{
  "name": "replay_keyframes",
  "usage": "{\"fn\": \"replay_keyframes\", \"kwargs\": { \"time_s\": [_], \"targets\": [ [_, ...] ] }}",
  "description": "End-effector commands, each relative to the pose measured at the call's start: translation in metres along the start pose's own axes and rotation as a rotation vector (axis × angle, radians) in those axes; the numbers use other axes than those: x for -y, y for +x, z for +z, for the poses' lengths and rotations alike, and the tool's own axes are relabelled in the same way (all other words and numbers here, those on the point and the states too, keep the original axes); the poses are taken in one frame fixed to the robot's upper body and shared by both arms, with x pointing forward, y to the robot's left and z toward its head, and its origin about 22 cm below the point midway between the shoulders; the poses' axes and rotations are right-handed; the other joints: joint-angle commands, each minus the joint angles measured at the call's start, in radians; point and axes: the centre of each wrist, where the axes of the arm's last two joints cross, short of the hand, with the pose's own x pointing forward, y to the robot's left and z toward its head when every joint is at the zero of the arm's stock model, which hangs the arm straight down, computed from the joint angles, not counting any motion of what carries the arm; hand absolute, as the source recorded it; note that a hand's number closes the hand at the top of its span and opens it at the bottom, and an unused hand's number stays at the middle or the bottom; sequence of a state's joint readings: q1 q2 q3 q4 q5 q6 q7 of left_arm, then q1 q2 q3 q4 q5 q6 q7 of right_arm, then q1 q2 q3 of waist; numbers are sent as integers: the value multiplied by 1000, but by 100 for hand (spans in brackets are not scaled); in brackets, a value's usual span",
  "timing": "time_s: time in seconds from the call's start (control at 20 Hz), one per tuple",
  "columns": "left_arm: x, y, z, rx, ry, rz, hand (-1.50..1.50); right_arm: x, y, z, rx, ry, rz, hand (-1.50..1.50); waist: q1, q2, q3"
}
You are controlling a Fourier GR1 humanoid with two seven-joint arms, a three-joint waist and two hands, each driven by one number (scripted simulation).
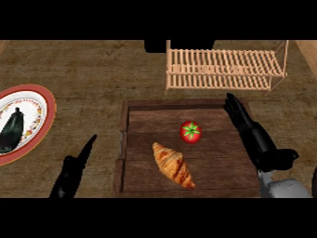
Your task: Pick the tomato from the tray and place it in the tiered shelf
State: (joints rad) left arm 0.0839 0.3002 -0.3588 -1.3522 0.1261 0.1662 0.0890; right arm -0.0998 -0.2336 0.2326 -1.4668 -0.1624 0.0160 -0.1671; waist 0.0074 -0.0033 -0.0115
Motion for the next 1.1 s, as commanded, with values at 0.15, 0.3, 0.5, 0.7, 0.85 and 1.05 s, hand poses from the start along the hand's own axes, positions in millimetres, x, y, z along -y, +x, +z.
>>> {"fn": "replay_keyframes", "kwargs": {
  "time_s": [0.15,0.3,0.5,0.7,0.85,1.05],
  "targets": [
    [-18,88,-1,292,120,32,0,-14,32,-38,53,-125,23,150,50,-12,9],
    [-18,97,1,322,142,74,0,40,22,-25,-73,-469,231,150,21,-29,-2],
    [-48,129,1,451,288,131,0,-27,54,-67,46,-450,-136,-150,19,0,11],
    [-65,133,1,449,323,140,0,-15,89,-55,106,-252,-21,-150,-8,0,11],
    [-54,130,3,435,309,138,0,-20,118,-45,-4,-121,152,-150,-16,-6,9],
    [-67,138,-7,443,323,133,0,-26,151,-57,-125,22,395,-150,-16,-3,7]
  ]
}}
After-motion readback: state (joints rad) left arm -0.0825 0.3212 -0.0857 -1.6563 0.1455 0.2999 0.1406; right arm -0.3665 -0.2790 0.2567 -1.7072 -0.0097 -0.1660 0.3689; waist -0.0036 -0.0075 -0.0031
